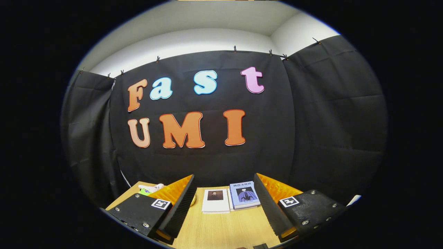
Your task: Open the storage box then place both shoes into the box .Put the left shoe in first, then the right shoe, with the right side of both shoes facing outward in a uniform manner.
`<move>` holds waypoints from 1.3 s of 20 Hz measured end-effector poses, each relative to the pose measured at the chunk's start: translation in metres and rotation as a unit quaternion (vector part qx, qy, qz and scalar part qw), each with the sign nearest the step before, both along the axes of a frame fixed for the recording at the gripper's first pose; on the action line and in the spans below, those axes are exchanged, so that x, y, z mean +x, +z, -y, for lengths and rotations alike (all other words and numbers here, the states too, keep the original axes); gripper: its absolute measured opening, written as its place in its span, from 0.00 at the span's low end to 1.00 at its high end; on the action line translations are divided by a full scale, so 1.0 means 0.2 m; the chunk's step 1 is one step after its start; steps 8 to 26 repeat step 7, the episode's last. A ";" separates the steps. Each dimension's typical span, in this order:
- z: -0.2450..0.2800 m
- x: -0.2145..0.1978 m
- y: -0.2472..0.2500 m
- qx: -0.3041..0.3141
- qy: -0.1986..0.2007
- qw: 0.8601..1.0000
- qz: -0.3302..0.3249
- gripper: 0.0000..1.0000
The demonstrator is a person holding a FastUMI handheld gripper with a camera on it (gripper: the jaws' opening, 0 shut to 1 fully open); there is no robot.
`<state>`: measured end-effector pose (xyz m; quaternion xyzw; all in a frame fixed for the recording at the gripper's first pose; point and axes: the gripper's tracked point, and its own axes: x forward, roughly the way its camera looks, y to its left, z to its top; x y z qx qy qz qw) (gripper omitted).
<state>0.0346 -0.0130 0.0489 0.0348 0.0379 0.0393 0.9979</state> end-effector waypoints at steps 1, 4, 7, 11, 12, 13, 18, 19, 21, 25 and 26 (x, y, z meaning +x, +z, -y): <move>0.01 0.01 0.00 0.000 0.001 1.000 0.000 0.98; 0.03 0.02 0.01 0.002 -0.003 1.000 0.004 0.98; 0.04 0.03 -0.01 0.006 -0.001 1.000 0.001 0.98; 0.04 0.03 -0.01 0.006 -0.001 1.000 0.001 0.98; 0.04 0.03 -0.01 0.006 -0.001 1.000 0.001 0.98; 0.04 0.03 -0.01 0.006 -0.001 1.000 0.001 0.98; 0.04 0.03 -0.01 0.006 -0.001 1.000 0.001 0.98; 0.04 0.03 -0.01 0.006 -0.001 1.000 0.001 0.98; 0.04 0.03 -0.01 0.006 -0.001 1.000 0.001 0.98; 0.04 0.03 -0.01 0.006 -0.001 1.000 0.001 0.98; 0.04 0.03 -0.01 0.006 -0.001 1.000 0.001 0.98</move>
